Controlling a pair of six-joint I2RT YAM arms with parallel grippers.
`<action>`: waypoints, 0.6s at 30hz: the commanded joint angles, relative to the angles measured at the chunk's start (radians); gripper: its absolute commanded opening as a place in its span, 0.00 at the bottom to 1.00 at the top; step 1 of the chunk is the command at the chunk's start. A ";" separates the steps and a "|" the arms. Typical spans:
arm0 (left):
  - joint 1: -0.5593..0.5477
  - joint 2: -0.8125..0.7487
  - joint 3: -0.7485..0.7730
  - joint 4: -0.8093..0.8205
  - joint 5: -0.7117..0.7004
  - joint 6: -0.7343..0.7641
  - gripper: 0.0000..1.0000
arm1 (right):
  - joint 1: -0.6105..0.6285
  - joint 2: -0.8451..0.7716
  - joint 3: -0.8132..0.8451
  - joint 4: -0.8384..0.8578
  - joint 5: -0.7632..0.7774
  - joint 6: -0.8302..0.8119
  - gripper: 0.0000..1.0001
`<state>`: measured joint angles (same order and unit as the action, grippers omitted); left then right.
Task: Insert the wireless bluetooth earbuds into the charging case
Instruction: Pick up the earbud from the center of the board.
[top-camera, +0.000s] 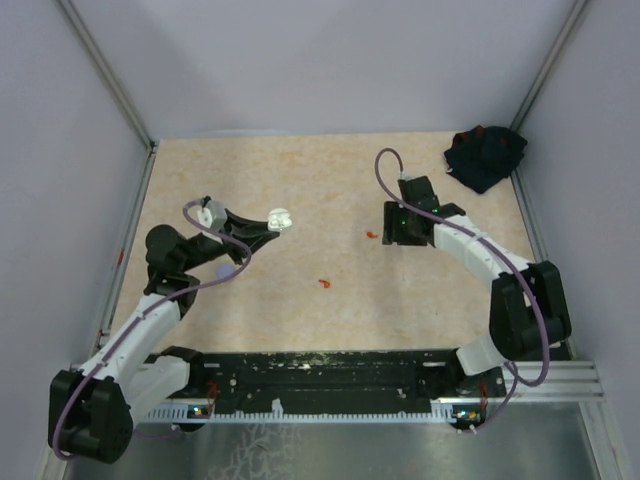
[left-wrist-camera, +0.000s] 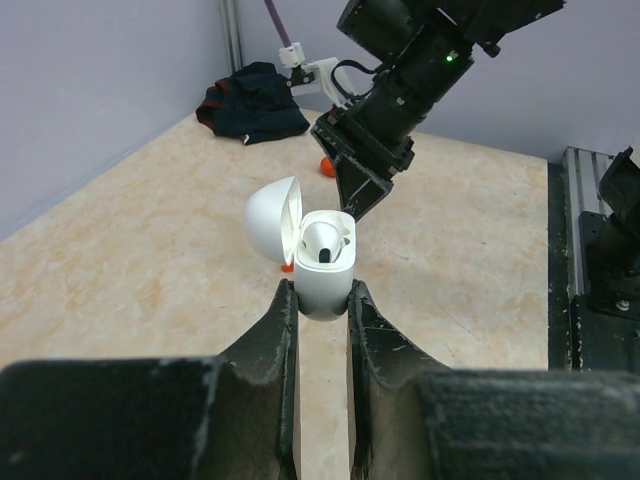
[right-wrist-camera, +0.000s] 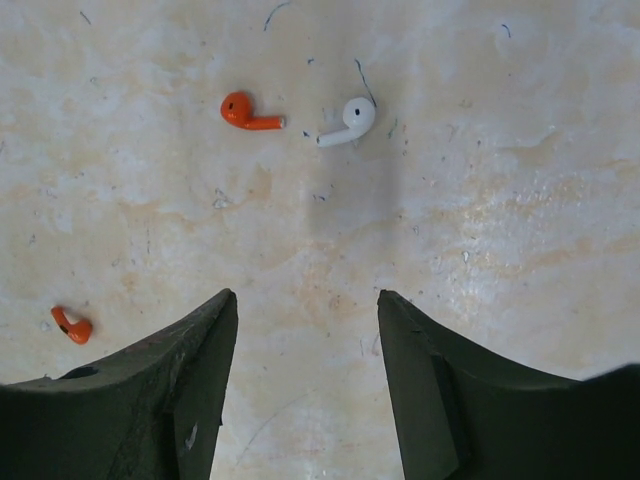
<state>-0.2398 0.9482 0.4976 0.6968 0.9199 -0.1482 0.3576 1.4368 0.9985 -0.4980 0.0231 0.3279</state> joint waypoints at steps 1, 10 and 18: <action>0.006 -0.030 0.044 -0.035 -0.013 0.026 0.00 | 0.001 0.074 0.117 0.016 0.012 0.029 0.60; 0.025 -0.045 0.047 -0.054 -0.010 0.042 0.00 | -0.024 0.305 0.278 -0.035 0.119 -0.012 0.56; 0.030 -0.022 0.052 -0.057 0.002 0.035 0.00 | -0.023 0.426 0.363 -0.044 0.175 -0.038 0.35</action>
<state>-0.2173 0.9237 0.5140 0.6445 0.9123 -0.1177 0.3370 1.8343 1.2888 -0.5430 0.1555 0.3122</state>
